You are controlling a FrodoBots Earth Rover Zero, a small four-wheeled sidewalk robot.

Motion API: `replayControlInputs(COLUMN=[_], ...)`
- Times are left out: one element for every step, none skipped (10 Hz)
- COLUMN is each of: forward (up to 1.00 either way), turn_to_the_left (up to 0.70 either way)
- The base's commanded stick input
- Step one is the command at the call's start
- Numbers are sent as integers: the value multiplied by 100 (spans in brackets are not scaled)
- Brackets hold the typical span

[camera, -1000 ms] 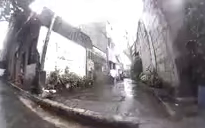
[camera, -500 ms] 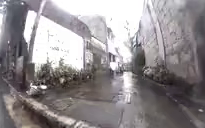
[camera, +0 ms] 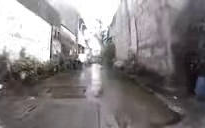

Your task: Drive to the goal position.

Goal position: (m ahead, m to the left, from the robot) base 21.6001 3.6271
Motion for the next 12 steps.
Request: replayControlInputs(forward=[99, 99, 99, 0, 0, 0, 0, 0, 99, 99, 99, 99], turn_to_the_left=[0, 0, 0, 0, 0, 0, 0, 0, 0, 0, 0, 23])
